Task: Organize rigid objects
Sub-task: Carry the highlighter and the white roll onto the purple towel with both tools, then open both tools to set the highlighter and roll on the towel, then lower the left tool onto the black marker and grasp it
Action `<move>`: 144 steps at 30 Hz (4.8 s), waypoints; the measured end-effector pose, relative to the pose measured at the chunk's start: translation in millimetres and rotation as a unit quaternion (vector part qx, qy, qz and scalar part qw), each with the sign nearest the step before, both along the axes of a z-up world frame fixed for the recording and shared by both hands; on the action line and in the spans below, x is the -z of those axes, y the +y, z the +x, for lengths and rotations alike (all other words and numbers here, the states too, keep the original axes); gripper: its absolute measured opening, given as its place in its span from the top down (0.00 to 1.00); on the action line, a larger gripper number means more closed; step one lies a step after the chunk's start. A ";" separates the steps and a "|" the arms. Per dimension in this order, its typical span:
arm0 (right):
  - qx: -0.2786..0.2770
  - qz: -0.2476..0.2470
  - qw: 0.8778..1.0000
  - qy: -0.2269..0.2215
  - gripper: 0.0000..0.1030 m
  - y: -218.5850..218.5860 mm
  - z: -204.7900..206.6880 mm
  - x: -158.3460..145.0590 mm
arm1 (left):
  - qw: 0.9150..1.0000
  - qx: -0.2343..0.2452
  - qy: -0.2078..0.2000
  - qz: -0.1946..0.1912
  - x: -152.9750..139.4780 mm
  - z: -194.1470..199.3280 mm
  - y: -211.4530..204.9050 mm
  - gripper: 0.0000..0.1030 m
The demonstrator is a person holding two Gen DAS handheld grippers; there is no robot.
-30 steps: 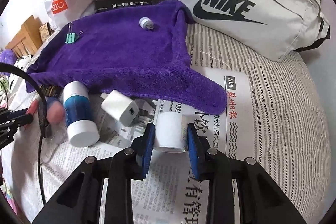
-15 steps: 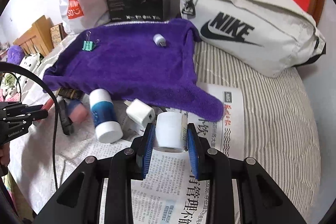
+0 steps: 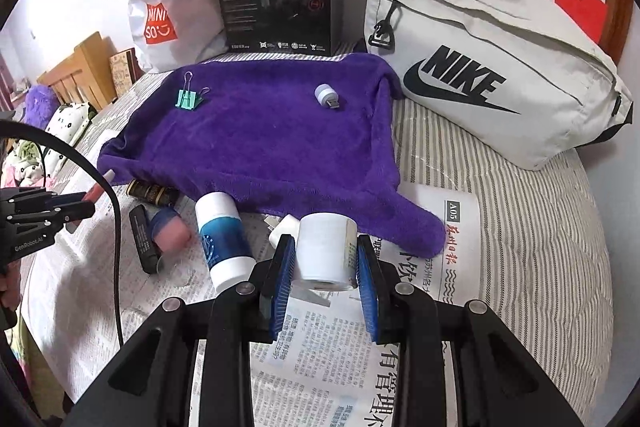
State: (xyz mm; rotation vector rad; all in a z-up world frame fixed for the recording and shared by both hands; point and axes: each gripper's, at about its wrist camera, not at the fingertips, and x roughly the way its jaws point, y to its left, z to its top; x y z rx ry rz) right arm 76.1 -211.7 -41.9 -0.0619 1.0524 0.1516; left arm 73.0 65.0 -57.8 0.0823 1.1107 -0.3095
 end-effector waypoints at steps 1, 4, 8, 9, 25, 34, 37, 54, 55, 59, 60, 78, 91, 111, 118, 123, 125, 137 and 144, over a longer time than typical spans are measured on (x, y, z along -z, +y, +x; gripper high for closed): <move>0.000 0.002 1.000 0.001 0.70 -0.2 1.2 0.2 | 1.000 0.000 -0.001 0.000 -1.7 0.2 0.9 0.85; 0.000 0.005 1.000 0.002 0.70 -1.1 7.1 0.4 | 1.000 0.000 -0.005 -0.004 -8.3 4.6 1.7 0.85; 0.001 0.007 1.000 0.002 0.70 -2.1 18.1 -0.6 | 1.000 -0.001 -0.011 -0.011 -14.3 14.3 1.3 0.85; 0.001 0.008 1.000 0.002 0.70 -2.2 20.9 -0.8 | 1.000 -0.001 -0.011 -0.011 -14.7 17.3 0.8 0.85; -0.009 0.013 1.000 0.009 0.70 2.1 99.2 14.5 | 1.000 -0.007 -0.011 -0.018 -0.6 91.2 -0.3 0.85; -0.013 0.012 0.999 0.027 0.70 7.9 139.8 36.4 | 1.000 -0.010 -0.004 -0.021 11.9 126.7 -5.3 0.85; -0.018 0.007 0.999 0.031 0.70 10.8 150.7 43.4 | 1.000 -0.009 0.001 -0.019 16.6 134.8 -6.7 0.85; -0.021 -0.007 0.998 0.052 0.70 16.0 173.7 74.2 | 1.000 -0.011 0.027 0.004 40.3 149.7 -5.3 0.85; -0.022 -0.008 0.998 0.052 0.70 17.0 174.0 74.2 | 1.000 -0.011 0.026 0.007 40.7 149.9 -6.5 0.85; -0.024 -0.010 0.998 0.050 0.70 17.3 172.9 74.1 | 1.000 -0.011 0.027 0.011 41.0 151.0 -9.3 0.84; -0.026 -0.012 0.998 0.048 0.69 17.3 172.4 74.1 | 0.999 -0.011 0.028 0.014 41.2 150.9 -10.1 0.84; -0.015 0.009 0.999 0.033 0.43 8.1 121.1 41.4 | 0.999 -0.018 0.037 0.031 22.0 115.5 -15.7 0.67; 0.007 0.025 0.999 0.024 0.43 0.3 61.8 16.3 | 1.000 -0.020 0.016 0.018 -3.8 59.0 -11.2 0.52; 0.000 0.036 0.999 0.017 0.37 -1.4 -14.7 -1.7 | 0.996 -0.041 0.079 -0.013 28.5 27.4 -51.8 0.50; -0.004 0.045 0.999 0.029 0.37 -0.2 -20.1 9.7 | 0.996 -0.032 0.081 -0.001 29.4 26.2 -68.6 0.44; -0.005 0.043 0.998 0.035 0.37 0.1 -21.9 14.3 | 0.996 -0.029 0.078 0.008 30.1 23.9 -75.0 0.39; -0.003 0.046 0.998 0.036 0.37 0.6 -21.5 15.0 | 0.996 -0.035 0.085 0.008 31.7 26.8 -75.7 0.38; -0.002 0.040 0.999 0.034 0.37 -4.1 -22.8 12.1 | 0.995 -0.022 0.078 0.055 33.9 9.5 -51.4 0.35; 0.007 0.036 0.998 0.046 0.37 -7.8 -21.2 20.9 | 0.997 -0.022 0.059 0.046 35.0 7.9 -38.4 0.42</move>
